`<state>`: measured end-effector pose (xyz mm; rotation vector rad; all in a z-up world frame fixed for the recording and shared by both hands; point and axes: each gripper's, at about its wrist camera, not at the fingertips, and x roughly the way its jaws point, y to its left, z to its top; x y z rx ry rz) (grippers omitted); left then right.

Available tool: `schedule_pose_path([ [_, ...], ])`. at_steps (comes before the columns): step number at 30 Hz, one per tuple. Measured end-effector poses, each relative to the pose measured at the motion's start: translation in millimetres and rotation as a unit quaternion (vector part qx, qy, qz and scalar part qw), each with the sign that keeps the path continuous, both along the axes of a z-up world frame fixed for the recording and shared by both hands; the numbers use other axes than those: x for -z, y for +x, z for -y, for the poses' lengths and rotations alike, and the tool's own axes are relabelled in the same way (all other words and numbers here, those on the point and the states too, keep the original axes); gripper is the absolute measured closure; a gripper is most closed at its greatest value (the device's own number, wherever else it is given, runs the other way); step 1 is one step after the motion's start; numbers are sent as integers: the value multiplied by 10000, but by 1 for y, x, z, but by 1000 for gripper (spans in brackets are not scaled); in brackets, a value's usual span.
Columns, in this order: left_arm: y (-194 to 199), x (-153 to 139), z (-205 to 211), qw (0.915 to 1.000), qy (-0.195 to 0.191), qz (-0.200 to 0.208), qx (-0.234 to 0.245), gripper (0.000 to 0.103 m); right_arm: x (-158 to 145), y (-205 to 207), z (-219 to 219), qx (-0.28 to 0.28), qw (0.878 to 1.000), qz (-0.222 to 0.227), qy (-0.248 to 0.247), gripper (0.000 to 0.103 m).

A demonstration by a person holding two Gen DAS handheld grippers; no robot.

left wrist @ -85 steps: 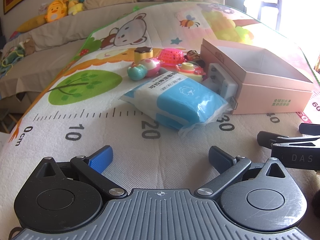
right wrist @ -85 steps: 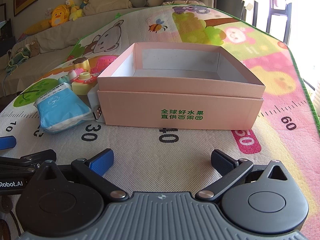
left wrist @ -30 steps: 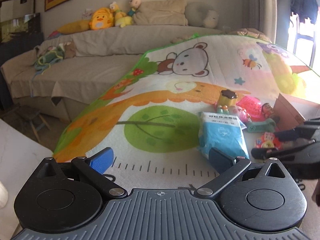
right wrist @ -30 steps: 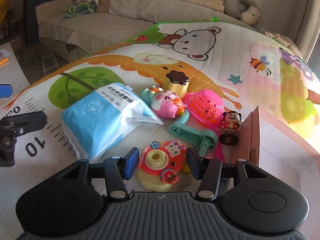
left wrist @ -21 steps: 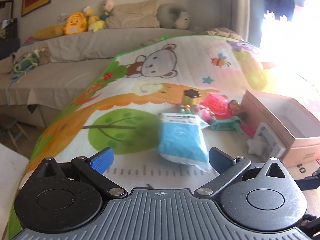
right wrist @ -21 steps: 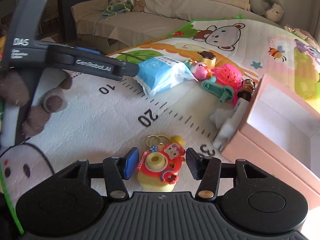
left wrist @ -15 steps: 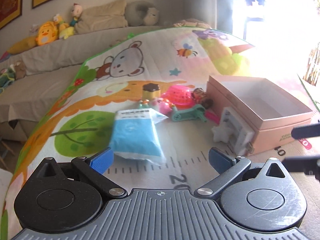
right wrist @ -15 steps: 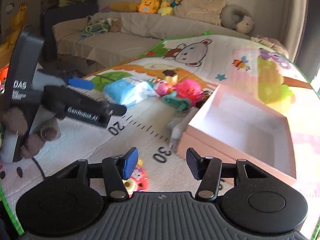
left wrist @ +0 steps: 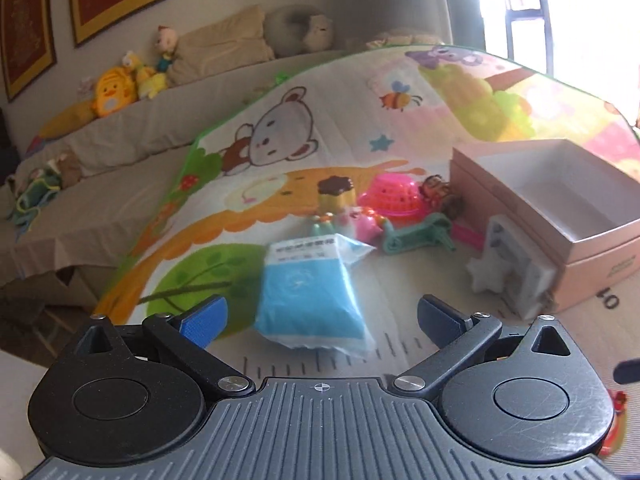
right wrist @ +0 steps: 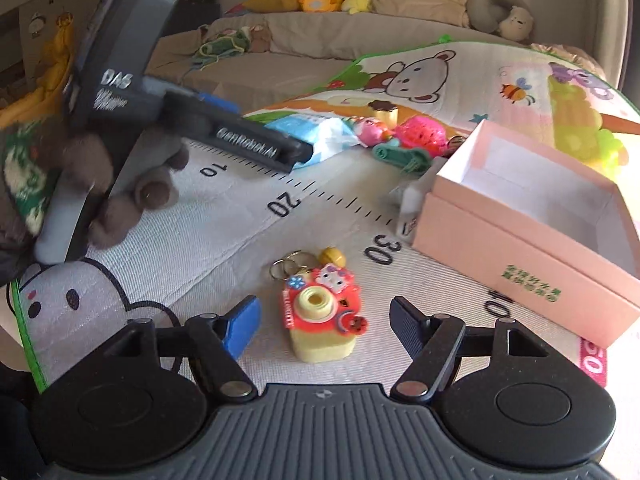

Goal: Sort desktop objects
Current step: 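Grasp the blue wipes pack with the left tool while the right grasps the red-yellow keychain toy, then carry both items into the pink box and open both tools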

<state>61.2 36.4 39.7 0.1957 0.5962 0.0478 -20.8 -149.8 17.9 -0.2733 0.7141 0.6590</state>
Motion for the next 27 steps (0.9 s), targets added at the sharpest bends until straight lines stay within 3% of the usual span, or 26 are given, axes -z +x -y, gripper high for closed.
schedule_pose_path([
  [1, 14, 2, -3, 9996, 184, -88, -203, 0, 4, 2, -4, 0, 10000, -74, 2, 31],
  [3, 34, 8, -12, 9984, 142, -314, -440, 0, 8, 6, -9, 28, 9998, -173, 7, 38],
  [4, 43, 10, -16, 9977, 43, -457, -506, 0, 8, 7, -10, 48, 9998, -206, -20, 52],
  [5, 49, 11, -19, 9971, -52, -548, -530, 0, 7, 6, -10, 60, 9998, -188, -46, 57],
  [8, 58, 18, -18, 9958, -155, -715, -543, 0, 1, -4, -5, 25, 9999, -142, -85, 58],
  [9, 58, 19, -16, 9957, -134, -728, -556, 5, -1, -7, -2, 25, 9999, -108, -119, 58],
  [10, 56, 20, -14, 9956, -107, -755, -541, 25, -3, -11, 2, 45, 9999, -79, -140, 58],
  [11, 54, 21, -13, 9954, -123, -813, -488, 36, -6, -13, 9, 93, 9999, -61, -117, 58],
  [12, 48, 20, -12, 9955, -151, -815, -451, 40, -10, -16, 15, 147, 9999, -45, -72, 59],
  [17, -6, -1, 4, 9982, -214, -561, 33, 45, -41, -25, 67, 778, 9964, 157, 306, 60],
  [22, -63, -50, 38, 9889, -1014, -214, 1068, 45, -84, -32, 117, 1407, 9864, 550, 644, 60],
  [27, -51, -88, 88, 9804, -1113, 426, 1570, 45, -133, -9, 147, 1872, 9715, 1164, 871, 60],
])
